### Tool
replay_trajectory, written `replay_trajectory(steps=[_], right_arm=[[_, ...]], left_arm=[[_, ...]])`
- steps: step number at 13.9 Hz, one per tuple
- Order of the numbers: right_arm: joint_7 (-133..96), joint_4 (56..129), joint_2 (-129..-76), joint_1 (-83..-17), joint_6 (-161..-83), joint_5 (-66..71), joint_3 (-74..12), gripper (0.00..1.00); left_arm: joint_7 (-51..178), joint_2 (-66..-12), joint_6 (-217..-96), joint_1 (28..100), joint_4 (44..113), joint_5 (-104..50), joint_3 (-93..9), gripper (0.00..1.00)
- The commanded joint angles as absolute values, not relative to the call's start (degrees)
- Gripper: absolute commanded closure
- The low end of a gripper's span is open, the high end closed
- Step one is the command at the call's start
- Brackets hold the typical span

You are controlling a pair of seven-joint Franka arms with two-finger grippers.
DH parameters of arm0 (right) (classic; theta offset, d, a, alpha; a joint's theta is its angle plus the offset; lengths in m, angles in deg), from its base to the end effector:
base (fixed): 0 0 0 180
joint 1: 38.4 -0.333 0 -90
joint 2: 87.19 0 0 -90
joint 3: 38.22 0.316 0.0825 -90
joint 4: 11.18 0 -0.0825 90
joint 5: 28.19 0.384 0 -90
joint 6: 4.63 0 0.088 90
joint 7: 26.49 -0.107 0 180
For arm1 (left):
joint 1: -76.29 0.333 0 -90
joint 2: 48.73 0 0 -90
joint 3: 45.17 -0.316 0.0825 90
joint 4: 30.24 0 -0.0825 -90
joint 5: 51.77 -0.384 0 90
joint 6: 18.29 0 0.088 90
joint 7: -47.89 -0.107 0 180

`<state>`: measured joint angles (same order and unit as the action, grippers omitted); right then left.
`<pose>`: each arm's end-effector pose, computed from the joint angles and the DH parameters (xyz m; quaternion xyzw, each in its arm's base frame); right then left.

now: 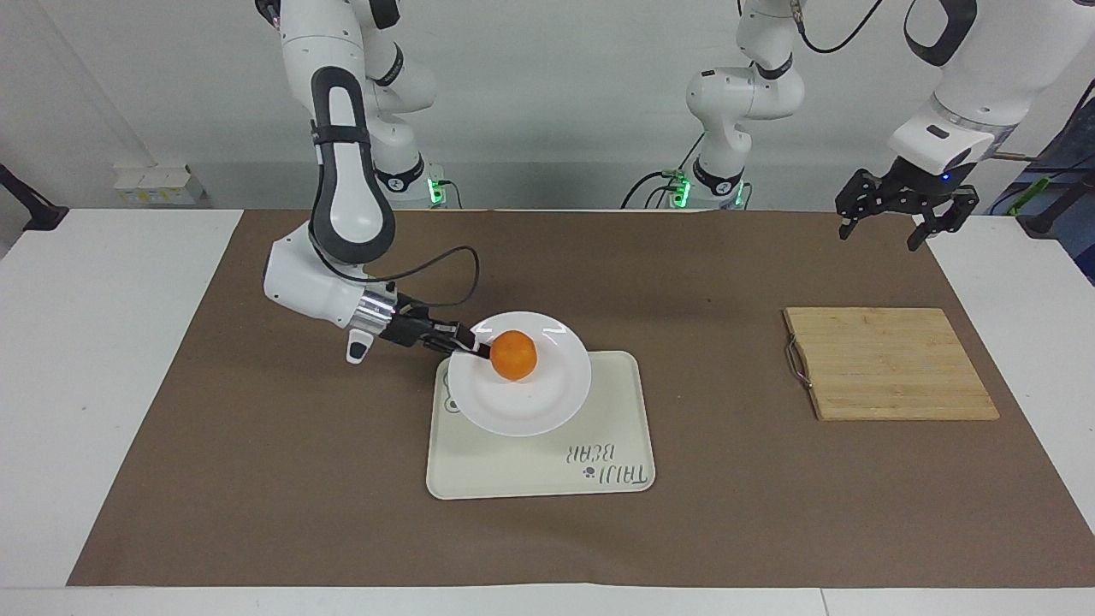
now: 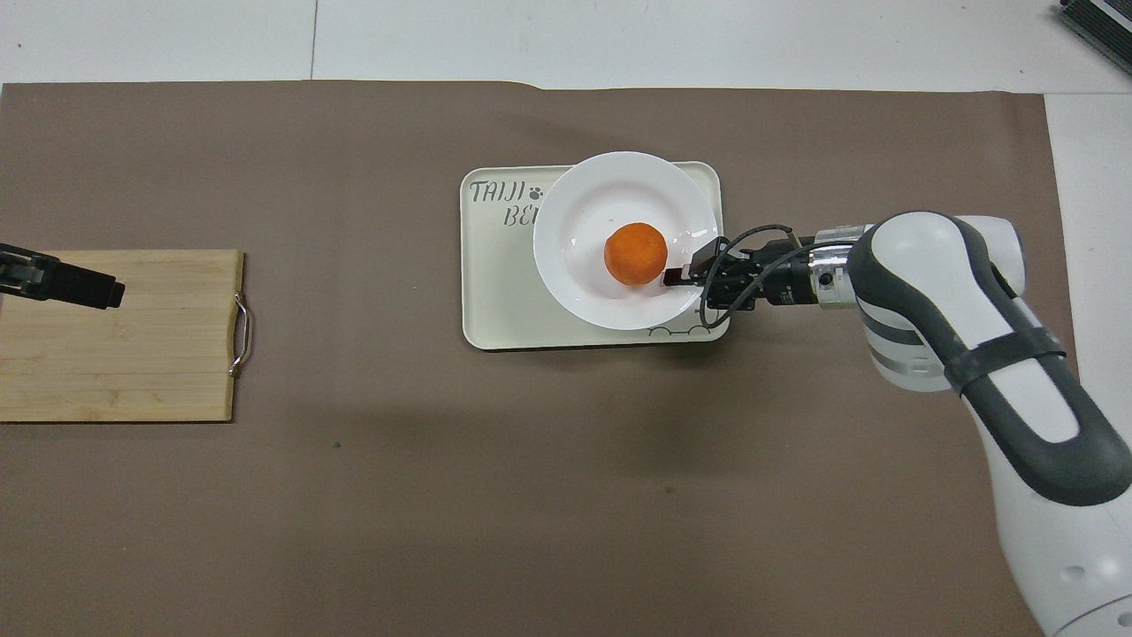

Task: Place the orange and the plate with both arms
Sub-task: 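Slide the plate with the orange onto the bear tray with the right gripper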

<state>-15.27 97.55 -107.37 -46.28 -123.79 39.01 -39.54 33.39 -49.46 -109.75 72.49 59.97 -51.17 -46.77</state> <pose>0.6155 0.1186 0.3276 -0.8698 0.1771 0.0513 0.4577 0.5529 -0.0222 0.6321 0.9892 -0.1452 0.0178 0.0035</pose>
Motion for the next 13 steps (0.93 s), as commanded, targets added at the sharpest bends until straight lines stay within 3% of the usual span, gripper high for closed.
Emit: replay_trajectory(steps=[1, 7, 13], right_arm=[[-15.7, 91.8, -112.6, -45.5, -123.0, 40.7, -39.0, 1.00], [-15.4, 91.8, -114.4, -46.4, -125.5, 40.1, -39.0, 1.00], [-11.9, 91.7, -119.3, -47.4, -130.3, 42.8, -38.1, 1.00]], left_arm=[[32.8, -50.0, -108.6, 73.0, 59.6, -52.1, -46.3, 0.00], [32.8, -50.0, -108.4, 72.9, 59.8, -52.1, -46.2, 0.00], [32.8, -50.1, -108.2, 72.9, 59.8, -52.0, -46.2, 0.00]])
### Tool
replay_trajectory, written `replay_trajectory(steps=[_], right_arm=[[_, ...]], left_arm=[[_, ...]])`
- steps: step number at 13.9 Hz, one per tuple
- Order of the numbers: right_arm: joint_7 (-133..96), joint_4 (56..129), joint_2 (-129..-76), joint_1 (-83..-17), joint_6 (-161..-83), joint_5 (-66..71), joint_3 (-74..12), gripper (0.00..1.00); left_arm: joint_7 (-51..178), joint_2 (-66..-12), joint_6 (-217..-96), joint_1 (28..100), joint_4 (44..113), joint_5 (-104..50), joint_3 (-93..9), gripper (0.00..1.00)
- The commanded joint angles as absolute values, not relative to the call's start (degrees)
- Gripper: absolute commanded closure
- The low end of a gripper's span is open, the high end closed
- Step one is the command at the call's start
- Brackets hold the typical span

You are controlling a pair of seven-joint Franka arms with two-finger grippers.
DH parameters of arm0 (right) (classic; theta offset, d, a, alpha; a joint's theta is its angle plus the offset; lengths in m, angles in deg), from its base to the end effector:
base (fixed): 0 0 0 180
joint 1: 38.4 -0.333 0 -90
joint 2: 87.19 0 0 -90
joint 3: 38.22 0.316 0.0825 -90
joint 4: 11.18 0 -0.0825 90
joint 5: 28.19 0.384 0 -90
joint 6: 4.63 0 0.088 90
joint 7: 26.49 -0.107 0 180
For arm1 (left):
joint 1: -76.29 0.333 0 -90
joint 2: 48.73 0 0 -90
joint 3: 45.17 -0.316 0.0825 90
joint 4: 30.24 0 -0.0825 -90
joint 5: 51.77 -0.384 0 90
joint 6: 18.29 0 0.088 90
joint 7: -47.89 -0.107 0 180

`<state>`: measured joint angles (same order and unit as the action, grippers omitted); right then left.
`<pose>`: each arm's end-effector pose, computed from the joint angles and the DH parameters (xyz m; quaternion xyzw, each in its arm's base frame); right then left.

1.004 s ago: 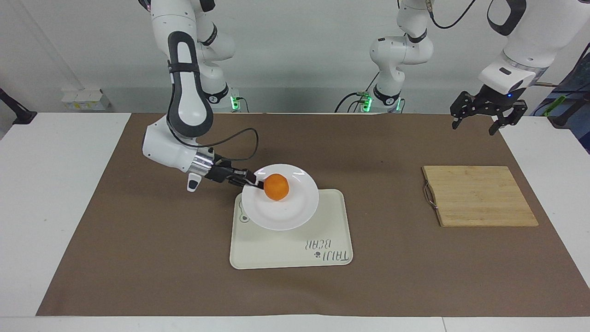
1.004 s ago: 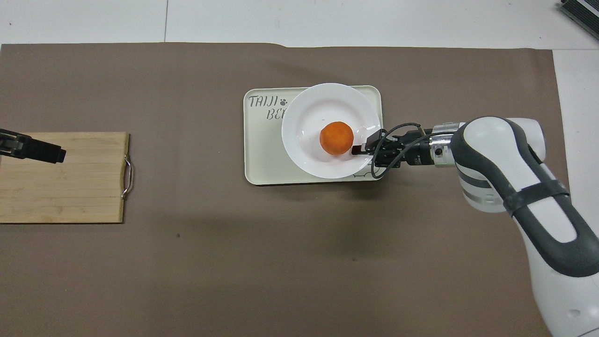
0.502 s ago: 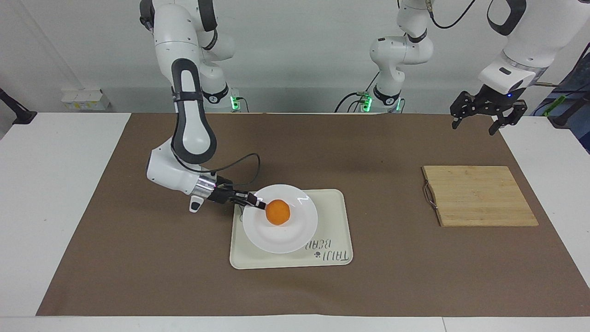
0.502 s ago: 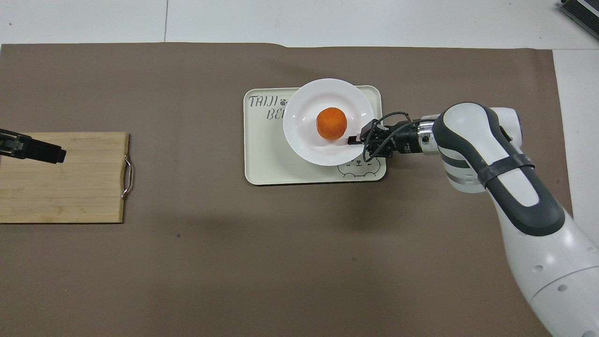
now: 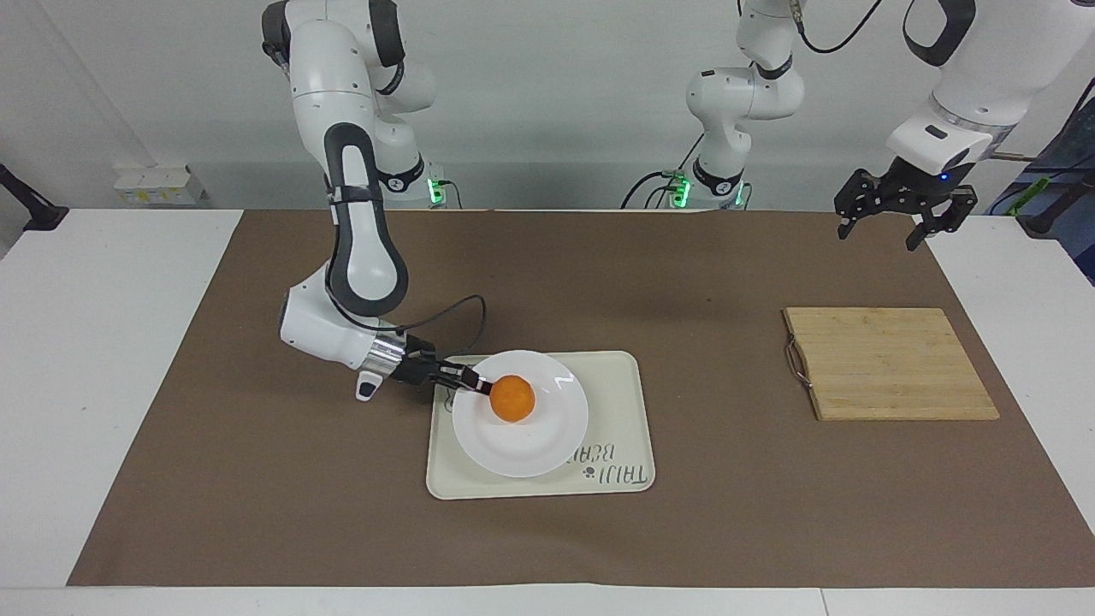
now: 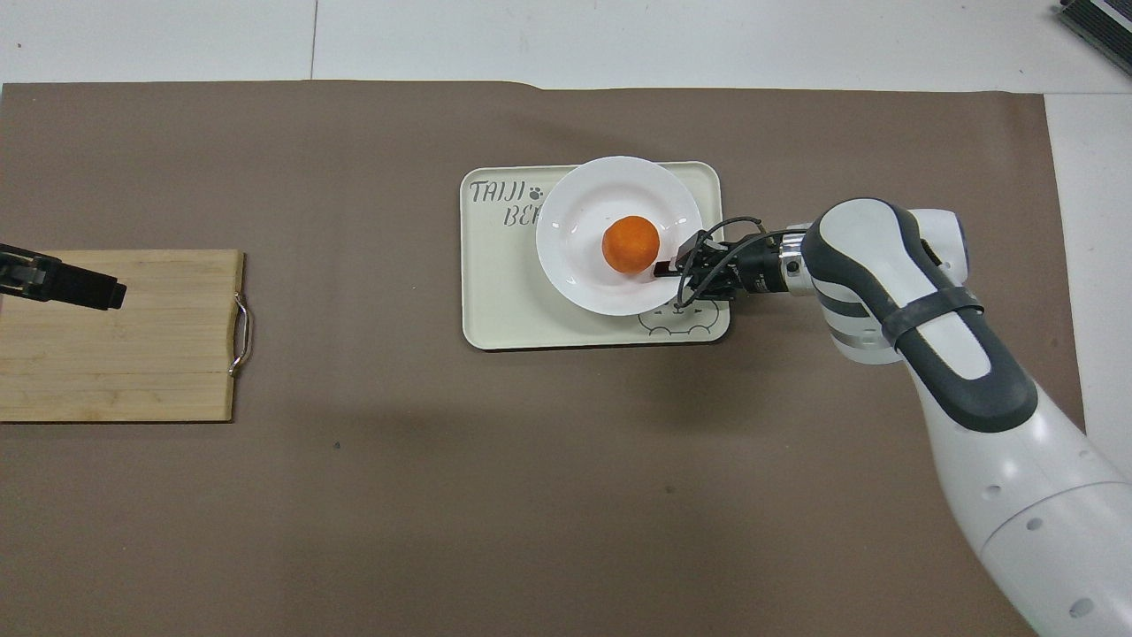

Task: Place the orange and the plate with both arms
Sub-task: 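Release the plate and pull the right gripper back from the tray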

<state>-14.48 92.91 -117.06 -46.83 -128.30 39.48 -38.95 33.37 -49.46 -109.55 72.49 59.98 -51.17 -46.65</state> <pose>0.6364 0.1242 0.2555 -0.8764 0.2015 0.0575 0.4336 0.5525 -0.0234 0.6317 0.9891 -0.1464 0.0159 0.0037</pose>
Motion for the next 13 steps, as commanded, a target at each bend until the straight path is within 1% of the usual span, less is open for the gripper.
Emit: replay_trajectory(steps=[1, 2, 3, 4, 6, 7, 13], right_arm=[[-11.2, 91.7, -119.5, -49.0, -132.1, 43.8, -38.2, 1.00], [-10.8, 91.7, -119.4, -49.2, -132.2, 44.1, -38.2, 0.80], [-11.3, 91.8, -119.2, -48.9, -132.5, 43.5, -38.2, 0.01], [-11.5, 91.9, -118.6, -49.3, -132.8, 42.9, -38.7, 0.00], [-11.6, 92.3, -115.5, -48.9, -133.5, 42.0, -39.3, 0.00], [-11.6, 92.4, -114.2, -48.3, -133.5, 39.2, -39.6, 0.00], [-11.8, 92.0, -108.6, -46.5, -133.5, 14.3, -41.6, 0.00]], left_arm=[[32.8, -50.1, -108.2, 72.9, 59.8, -52.0, -46.2, 0.00], [32.8, -50.1, -108.2, 72.8, 59.8, -52.0, -46.2, 0.00], [32.8, -50.2, -108.2, 72.7, 59.8, -52.0, -46.2, 0.00], [32.8, -50.4, -108.2, 72.7, 60.0, -52.0, -46.2, 0.00], [32.8, -50.4, -108.1, 72.6, 60.1, -52.0, -46.2, 0.00], [32.8, -50.4, -108.0, 72.5, 60.1, -52.0, -46.2, 0.00], [32.8, -50.4, -108.2, 72.4, 60.1, -52.0, -46.2, 0.00]])
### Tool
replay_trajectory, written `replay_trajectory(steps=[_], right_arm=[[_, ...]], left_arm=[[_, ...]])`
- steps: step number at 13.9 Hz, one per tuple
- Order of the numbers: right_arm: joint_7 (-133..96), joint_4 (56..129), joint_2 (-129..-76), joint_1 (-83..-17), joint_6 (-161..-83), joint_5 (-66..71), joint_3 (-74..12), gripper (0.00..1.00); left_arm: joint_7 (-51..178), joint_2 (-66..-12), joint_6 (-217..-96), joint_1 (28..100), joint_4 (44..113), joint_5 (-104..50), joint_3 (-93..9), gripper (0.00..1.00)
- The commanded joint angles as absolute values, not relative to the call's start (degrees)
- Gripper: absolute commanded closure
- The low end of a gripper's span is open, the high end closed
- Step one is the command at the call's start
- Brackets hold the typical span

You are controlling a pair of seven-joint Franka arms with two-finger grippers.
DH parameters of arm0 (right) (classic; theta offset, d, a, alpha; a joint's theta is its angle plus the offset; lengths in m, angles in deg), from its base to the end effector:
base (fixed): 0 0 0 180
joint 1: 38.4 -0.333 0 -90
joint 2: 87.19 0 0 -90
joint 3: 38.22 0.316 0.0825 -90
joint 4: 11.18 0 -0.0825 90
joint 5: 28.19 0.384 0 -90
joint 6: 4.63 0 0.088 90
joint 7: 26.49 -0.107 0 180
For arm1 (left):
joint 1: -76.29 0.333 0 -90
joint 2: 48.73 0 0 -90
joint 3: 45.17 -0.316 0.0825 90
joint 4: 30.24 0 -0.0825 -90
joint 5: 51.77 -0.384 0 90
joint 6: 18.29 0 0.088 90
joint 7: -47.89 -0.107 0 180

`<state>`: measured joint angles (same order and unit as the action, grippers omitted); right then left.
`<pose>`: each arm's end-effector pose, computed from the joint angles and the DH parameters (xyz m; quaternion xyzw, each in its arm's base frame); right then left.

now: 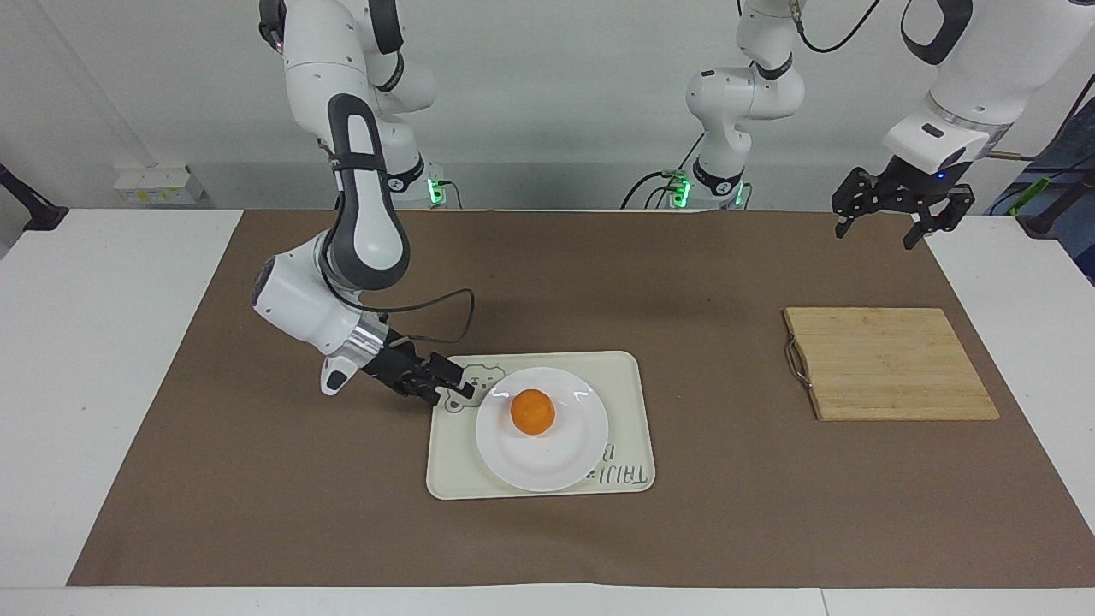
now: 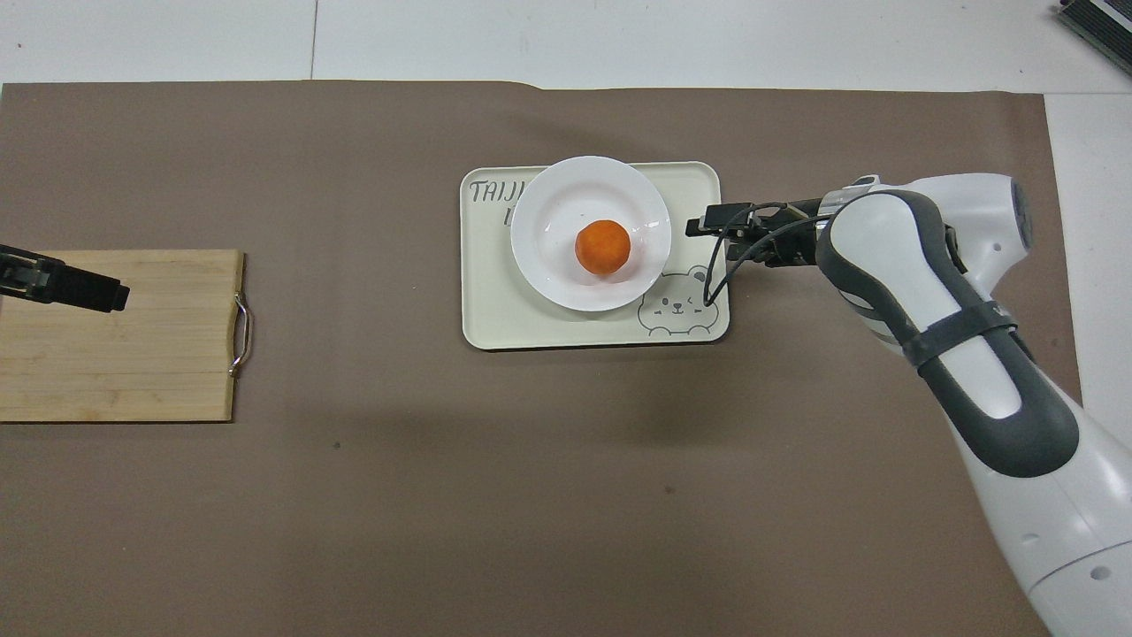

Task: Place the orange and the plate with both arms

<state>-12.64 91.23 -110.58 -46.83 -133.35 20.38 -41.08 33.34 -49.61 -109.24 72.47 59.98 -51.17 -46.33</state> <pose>0.6543 0.0880 0.3379 -0.9434 0.0890 -0.0482 0.3157 0.5510 -0.0266 0.6327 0.9886 -0.1496 0.0145 0.0039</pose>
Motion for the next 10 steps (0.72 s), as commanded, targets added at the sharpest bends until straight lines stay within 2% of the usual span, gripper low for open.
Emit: replay_trajectory(steps=[1, 4, 6, 10], right_arm=[[-12.5, 92.1, -107.2, -46.3, -133.4, 9.5, -42.3, 0.00], [-14.4, 92.0, -103.4, -43.8, -131.6, -3.0, -43.8, 0.00], [-14.1, 91.6, -100.2, -40.7, -126.8, -14.2, -43.7, 0.00], [-14.1, 91.6, -93.1, -38.7, -116.6, -25.3, -43.8, 0.00]], left_arm=[[32.8, -50.4, -108.2, 72.5, 60.1, -52.0, -46.2, 0.00], [32.8, -50.4, -108.3, 72.6, 60.1, -52.1, -46.2, 0.00], [32.8, -50.4, -108.2, 72.5, 60.1, -52.0, -46.2, 0.00], [32.8, -50.4, -108.3, 72.3, 60.1, -52.0, -46.2, 0.00]])
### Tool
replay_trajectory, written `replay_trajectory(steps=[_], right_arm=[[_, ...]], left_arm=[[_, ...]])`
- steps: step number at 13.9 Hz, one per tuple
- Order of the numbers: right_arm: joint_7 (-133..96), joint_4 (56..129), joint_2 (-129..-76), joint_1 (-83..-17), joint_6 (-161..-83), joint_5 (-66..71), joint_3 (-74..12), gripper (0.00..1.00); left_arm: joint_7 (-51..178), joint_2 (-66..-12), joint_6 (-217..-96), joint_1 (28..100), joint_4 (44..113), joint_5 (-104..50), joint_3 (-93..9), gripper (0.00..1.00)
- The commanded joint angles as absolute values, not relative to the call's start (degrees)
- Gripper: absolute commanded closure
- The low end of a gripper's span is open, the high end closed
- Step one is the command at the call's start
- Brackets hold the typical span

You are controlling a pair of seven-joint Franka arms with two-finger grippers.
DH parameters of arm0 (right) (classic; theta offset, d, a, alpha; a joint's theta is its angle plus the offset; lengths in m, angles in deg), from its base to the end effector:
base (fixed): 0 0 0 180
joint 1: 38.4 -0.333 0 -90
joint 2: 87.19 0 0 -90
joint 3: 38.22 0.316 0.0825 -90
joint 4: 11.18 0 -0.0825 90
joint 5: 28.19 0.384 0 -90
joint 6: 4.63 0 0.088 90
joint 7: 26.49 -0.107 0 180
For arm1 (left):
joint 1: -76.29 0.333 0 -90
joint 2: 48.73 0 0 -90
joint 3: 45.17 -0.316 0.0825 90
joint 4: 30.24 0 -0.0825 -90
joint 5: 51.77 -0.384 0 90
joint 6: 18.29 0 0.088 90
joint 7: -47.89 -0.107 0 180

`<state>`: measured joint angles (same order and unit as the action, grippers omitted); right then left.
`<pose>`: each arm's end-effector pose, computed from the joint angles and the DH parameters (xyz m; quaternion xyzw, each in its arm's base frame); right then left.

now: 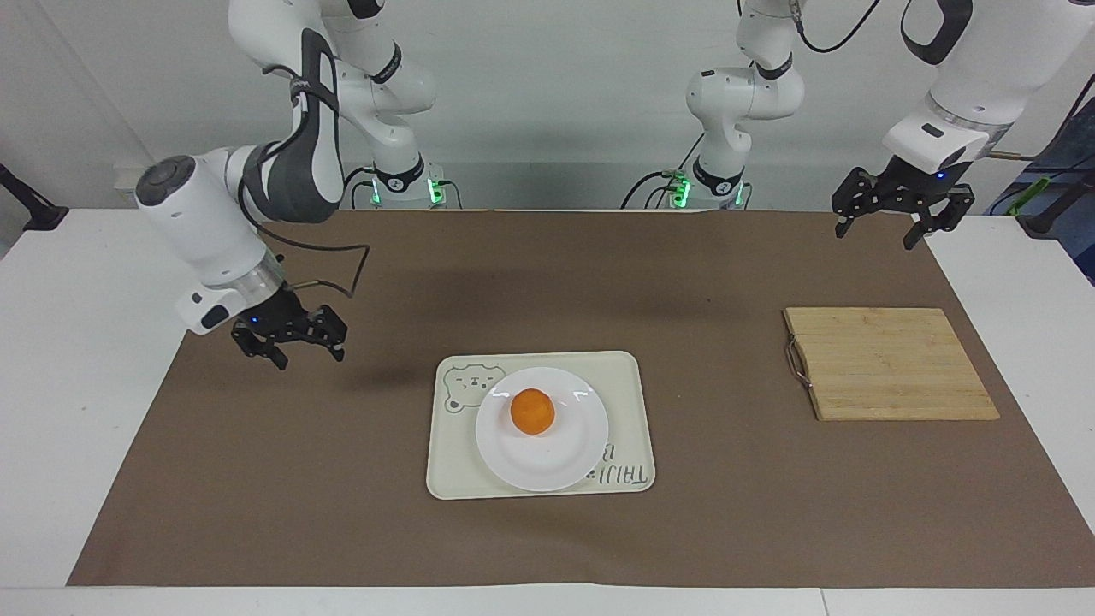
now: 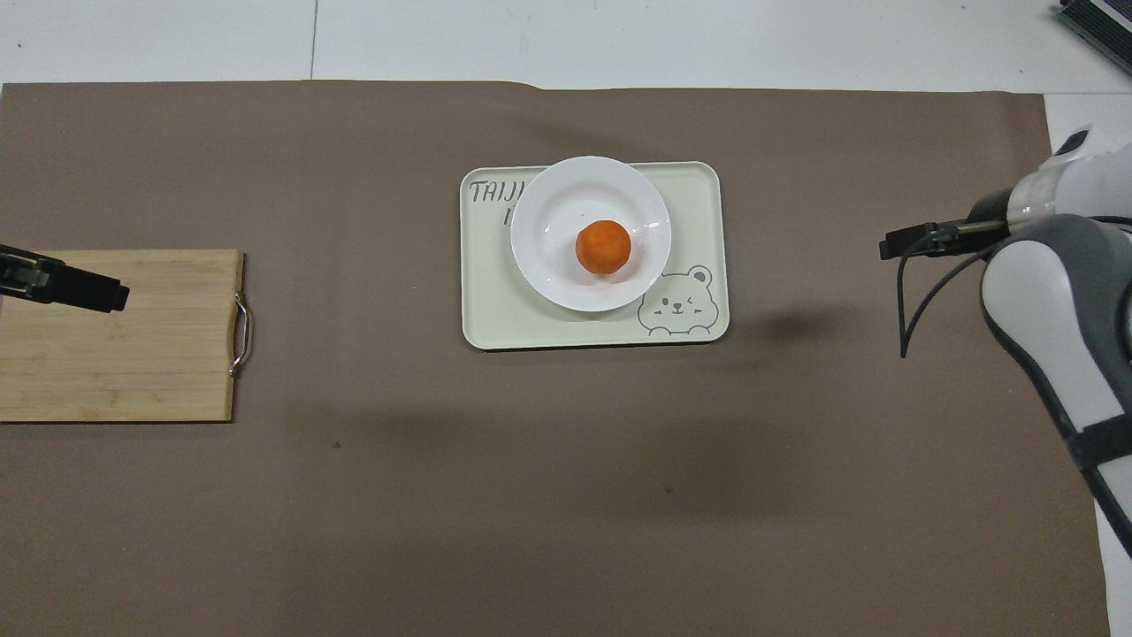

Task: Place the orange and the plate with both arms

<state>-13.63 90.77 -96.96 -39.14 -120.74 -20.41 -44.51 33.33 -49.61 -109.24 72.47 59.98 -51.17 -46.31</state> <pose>0.6164 -0.0486 0.4659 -0.9971 -0.0373 -0.0469 0.0459 0.5510 -0.0268 0.6327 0.9886 -0.1498 0.0145 0.0039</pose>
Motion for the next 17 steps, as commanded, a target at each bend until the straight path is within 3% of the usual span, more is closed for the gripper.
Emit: replay_trajectory(steps=[1, 6, 17], right_arm=[[-14.3, 91.5, -91.7, -39.0, -114.1, -28.9, -43.7, 0.00], [-17.1, 77.0, -89.9, -38.6, -93.1, -30.0, -43.8, 0.00], [-24.7, 80.7, -86.1, -38.6, -93.8, -29.9, -43.0, 0.00]], left_arm=[[32.8, -50.4, -108.5, 72.3, 60.1, -52.0, -46.2, 0.00], [33.0, -50.2, -109.3, 72.1, 60.0, -51.8, -45.4, 0.00], [36.0, -49.9, -109.5, 71.6, 59.4, -51.5, -45.5, 0.00]])
